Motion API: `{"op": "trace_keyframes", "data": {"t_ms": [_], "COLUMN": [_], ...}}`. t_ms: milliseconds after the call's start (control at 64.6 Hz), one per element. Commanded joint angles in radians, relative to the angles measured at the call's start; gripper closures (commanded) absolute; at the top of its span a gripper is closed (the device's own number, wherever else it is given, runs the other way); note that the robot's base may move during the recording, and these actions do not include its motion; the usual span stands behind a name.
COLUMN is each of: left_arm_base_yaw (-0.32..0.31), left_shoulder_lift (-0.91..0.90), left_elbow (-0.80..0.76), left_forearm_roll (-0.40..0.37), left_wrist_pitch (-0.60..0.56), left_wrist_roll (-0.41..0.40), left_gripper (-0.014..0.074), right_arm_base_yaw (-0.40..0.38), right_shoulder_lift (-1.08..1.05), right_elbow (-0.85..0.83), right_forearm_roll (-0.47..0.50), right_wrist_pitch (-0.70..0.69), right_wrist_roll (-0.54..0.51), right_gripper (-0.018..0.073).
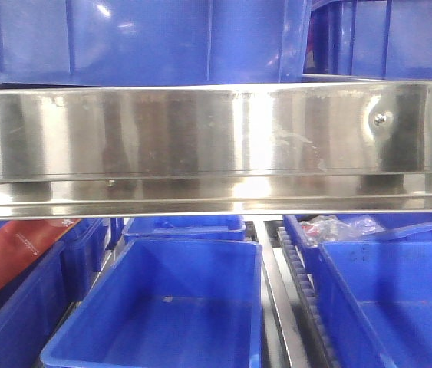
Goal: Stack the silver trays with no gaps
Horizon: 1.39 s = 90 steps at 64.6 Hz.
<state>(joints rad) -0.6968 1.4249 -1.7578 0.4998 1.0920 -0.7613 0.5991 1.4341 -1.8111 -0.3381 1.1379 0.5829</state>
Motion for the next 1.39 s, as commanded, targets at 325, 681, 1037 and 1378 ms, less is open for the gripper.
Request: {"op": "trace_keyframes", "data": {"t_ms": [325, 681, 1037, 1378], "left_arm_base_yaw": [-0.007, -0.007, -0.007, -0.007], "left_shoulder_lift": [-0.003, 0.011, 0.012, 0.012], "left_elbow": [-0.011, -0.011, -0.011, -0.011], "left_forearm_roll": [0.004, 0.004, 0.004, 0.004], "left_wrist_pitch": [-0.026, -0.035, -0.037, -0.037], "left_wrist_roll": [0.002, 0.002, 0.002, 0.002], "left_gripper": [0.0613, 0.0613, 0.0613, 0.0613], "right_arm_base_yaw": [0.001, 0.001, 0.001, 0.001], "right_shoulder_lift": [-0.009, -0.009, -0.009, -0.009], "right_elbow": [-0.001, -0.001, -0.001, -0.001], "right_forearm_roll": [-0.016, -0.016, -0.016, -0.016], "right_wrist_pitch": [-0.047, -0.047, -0.047, -0.047], "right_wrist_roll": [-0.009, -0.009, -0.009, -0.009], "right_gripper": [0.0637, 0.0637, 0.0637, 0.0637]}}
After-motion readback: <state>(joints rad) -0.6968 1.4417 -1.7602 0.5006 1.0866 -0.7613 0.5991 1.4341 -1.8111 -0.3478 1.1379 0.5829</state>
